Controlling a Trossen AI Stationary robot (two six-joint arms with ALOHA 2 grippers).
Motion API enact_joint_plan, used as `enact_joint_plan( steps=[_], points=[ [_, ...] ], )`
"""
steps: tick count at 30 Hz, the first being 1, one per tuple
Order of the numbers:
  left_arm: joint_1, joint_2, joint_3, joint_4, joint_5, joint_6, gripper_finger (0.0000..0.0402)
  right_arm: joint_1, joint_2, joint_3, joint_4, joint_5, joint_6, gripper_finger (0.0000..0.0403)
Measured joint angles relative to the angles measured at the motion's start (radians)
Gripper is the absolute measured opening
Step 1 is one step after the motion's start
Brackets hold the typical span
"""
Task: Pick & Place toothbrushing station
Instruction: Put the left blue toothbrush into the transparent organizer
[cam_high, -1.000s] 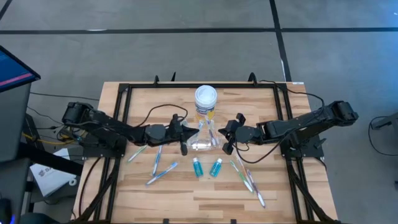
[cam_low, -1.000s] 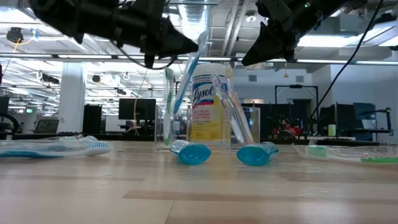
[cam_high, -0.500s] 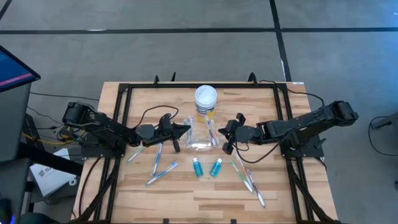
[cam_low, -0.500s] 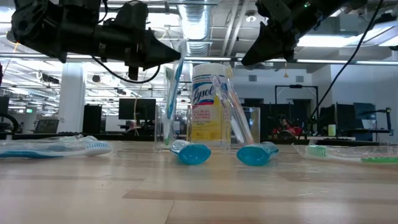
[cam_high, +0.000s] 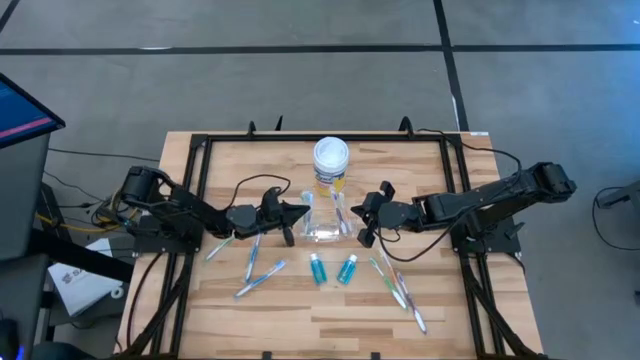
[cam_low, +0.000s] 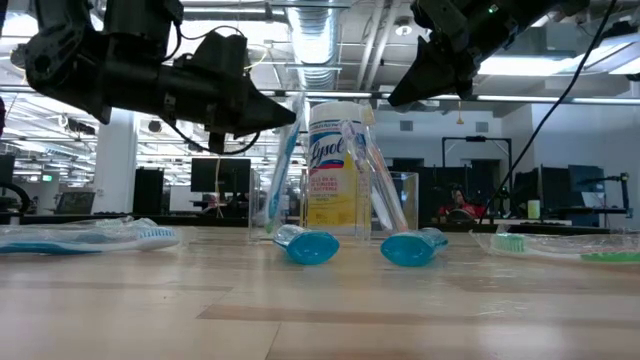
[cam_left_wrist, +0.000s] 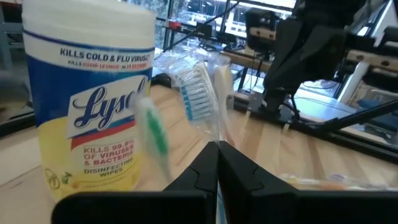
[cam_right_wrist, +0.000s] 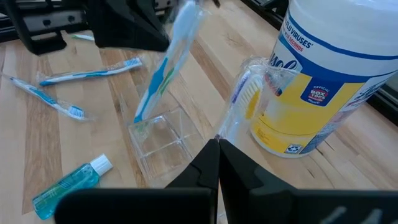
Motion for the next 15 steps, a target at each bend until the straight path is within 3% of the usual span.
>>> enact_joint_plan(
  steps=[15],
  points=[
    [-0.007,0.0,0.0,-0.041,-0.003,-0.026,0.0,0.0,0.0,0.0,0.0,0.0,0.0,0.0]
  ],
)
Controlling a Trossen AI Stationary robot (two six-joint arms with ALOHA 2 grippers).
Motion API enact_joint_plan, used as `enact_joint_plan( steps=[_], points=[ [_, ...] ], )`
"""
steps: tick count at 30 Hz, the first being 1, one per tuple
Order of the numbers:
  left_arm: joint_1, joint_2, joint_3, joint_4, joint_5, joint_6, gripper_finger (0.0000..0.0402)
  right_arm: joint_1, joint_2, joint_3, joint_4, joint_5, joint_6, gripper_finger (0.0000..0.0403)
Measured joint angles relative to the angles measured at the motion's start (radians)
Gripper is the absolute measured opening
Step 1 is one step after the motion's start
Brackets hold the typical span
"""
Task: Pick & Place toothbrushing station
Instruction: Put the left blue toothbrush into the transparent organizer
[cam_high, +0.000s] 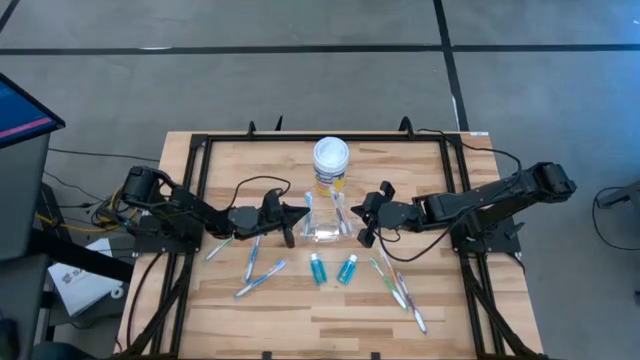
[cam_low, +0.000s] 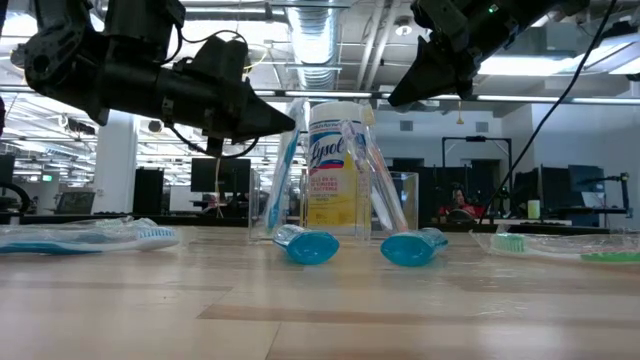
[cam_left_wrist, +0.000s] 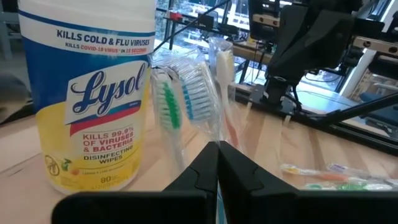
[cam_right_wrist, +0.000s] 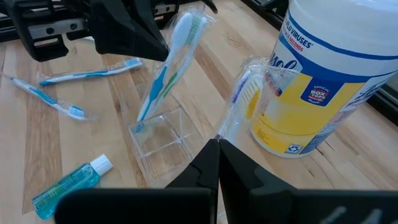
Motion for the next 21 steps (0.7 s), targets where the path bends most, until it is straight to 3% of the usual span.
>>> enact_joint_plan(
  steps=[14,21],
  points=[
    [-0.013,0.0,0.0,-0.063,0.003,-0.052,0.0009,0.0,0.0,0.0,0.0,0.0,0.0,0.0],
    [-0.014,-0.001,0.0,-0.069,0.008,-0.051,0.0044,0.0,0.0,0.0,0.0,0.0,0.0,0.0]
  ],
)
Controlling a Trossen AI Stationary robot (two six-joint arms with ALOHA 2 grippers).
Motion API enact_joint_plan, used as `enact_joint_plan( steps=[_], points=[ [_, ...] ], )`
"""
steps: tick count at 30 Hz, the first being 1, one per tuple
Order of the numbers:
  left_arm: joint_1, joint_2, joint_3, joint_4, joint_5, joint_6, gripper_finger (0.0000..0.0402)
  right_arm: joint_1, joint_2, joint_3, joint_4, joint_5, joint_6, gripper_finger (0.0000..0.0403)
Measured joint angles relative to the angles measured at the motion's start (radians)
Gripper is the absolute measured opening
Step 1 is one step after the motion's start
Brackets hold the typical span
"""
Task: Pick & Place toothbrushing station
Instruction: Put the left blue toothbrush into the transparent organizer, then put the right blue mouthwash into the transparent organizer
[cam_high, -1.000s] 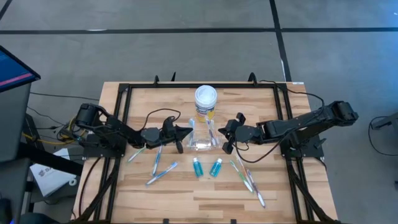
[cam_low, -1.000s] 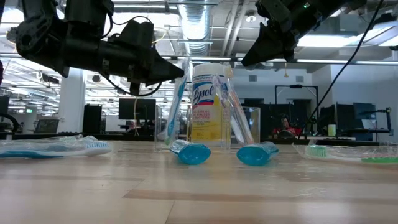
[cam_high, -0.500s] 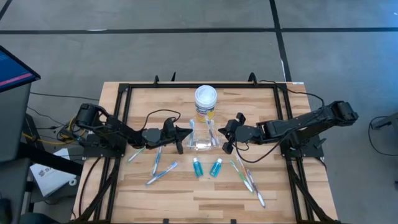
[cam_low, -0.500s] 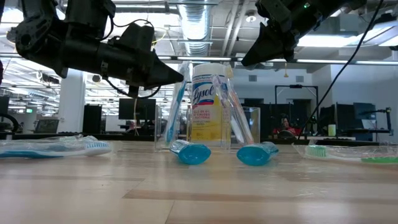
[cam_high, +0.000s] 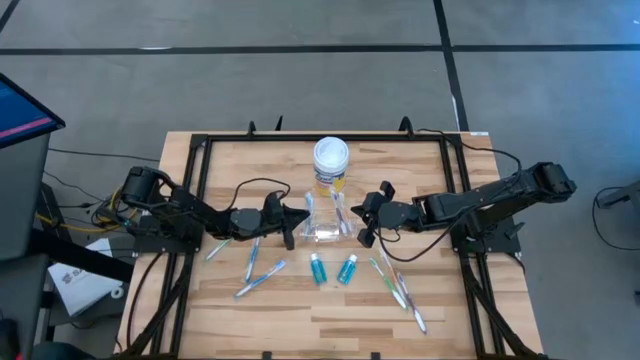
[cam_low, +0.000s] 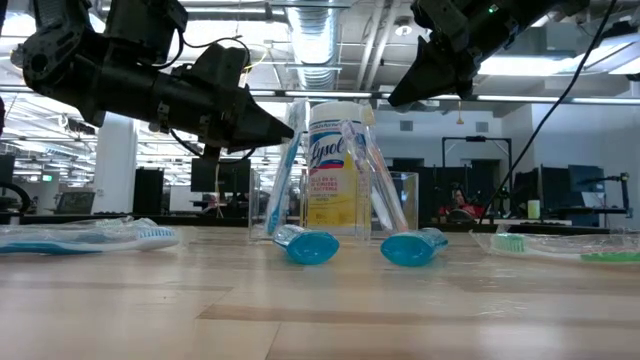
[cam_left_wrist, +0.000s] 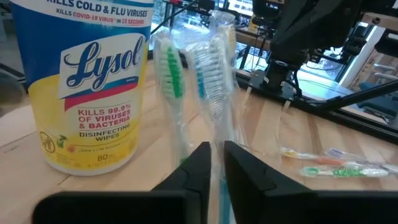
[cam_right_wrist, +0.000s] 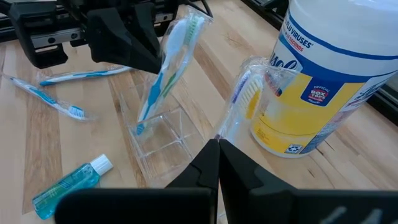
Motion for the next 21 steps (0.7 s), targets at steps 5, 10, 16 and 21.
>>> enact_joint_plan(
  steps=[5,10,16,21],
  points=[
    [-0.011,-0.012,0.0,-0.002,0.001,0.008,0.0082,0.0,0.0,0.0,0.0,0.0,0.0,0.0],
    [-0.021,-0.075,-0.009,-0.044,0.001,0.05,0.0098,-0.001,0.0,0.0,-0.004,0.0,0.0,0.0],
    [-0.021,-0.206,-0.047,-0.134,0.0,0.052,0.0096,-0.001,0.0,0.0,-0.005,0.0,0.0,0.0],
    [-0.027,-0.314,-0.103,-0.172,0.027,0.024,0.0093,-0.001,0.0,0.0,-0.005,0.0,0.0,0.0]
  ],
)
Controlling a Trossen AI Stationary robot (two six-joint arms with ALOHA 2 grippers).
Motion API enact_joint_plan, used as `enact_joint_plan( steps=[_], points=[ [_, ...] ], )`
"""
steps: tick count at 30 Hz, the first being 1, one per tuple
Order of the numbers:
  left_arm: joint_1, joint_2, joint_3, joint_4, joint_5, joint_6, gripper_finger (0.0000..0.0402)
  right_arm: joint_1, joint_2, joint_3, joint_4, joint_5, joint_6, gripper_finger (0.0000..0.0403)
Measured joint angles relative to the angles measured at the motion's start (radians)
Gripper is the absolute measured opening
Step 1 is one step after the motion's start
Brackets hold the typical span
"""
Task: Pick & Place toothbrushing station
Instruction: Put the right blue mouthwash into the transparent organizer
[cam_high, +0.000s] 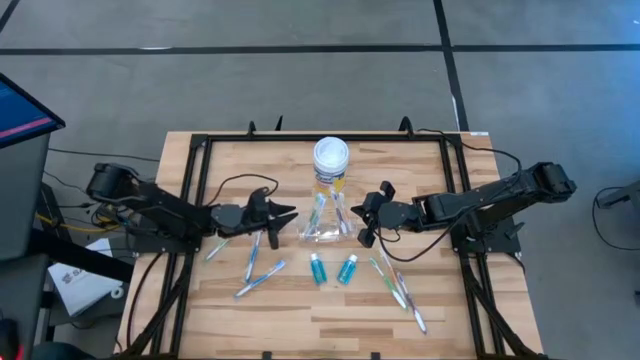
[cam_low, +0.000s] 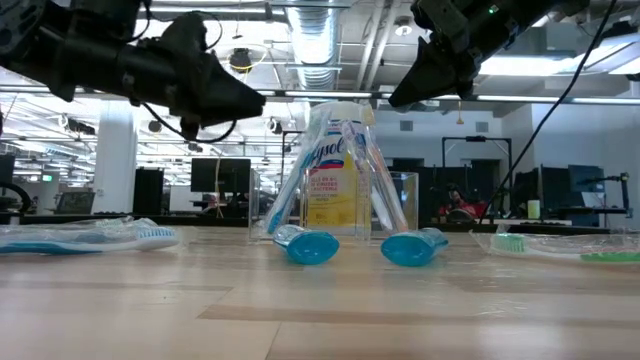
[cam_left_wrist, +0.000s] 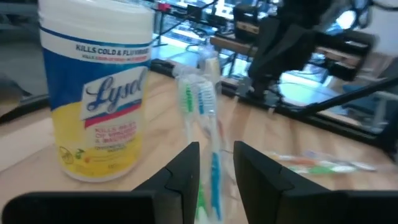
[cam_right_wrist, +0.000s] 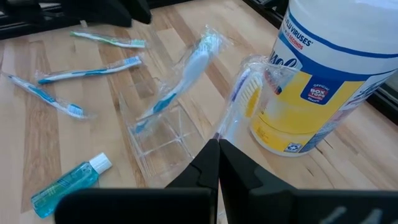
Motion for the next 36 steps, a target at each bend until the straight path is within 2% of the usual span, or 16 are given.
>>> enact_joint_plan(
  steps=[5,12,14,20,22,30,36],
  points=[
    [-0.001,-0.074,-0.029,-0.081,0.083,-0.056,0.0093,0.0,0.0,0.0,0.001,0.0,0.0,0.0],
    [-0.004,-0.116,-0.027,-0.229,0.106,-0.129,0.0093,0.001,0.0,0.0,0.0,-0.002,0.002,0.0],
    [-0.004,-0.118,-0.027,-0.227,0.126,-0.13,0.0093,0.002,0.004,0.0,0.003,-0.04,0.024,0.0],
    [-0.004,-0.118,-0.027,-0.227,0.141,-0.13,0.0093,0.007,0.066,0.0,0.004,-0.299,0.025,0.0],
    [-0.004,-0.118,-0.027,-0.227,0.141,-0.129,0.0093,0.017,0.094,0.0,-0.015,-0.352,-0.007,0.0],
    [-0.004,-0.118,-0.027,-0.227,0.208,-0.128,0.0093,0.072,0.176,0.0,-0.039,-0.427,-0.106,0.0],
    [-0.004,-0.118,-0.027,-0.227,0.211,-0.127,0.0093,0.095,0.223,0.0,-0.048,-0.446,-0.138,0.0]
  ],
)
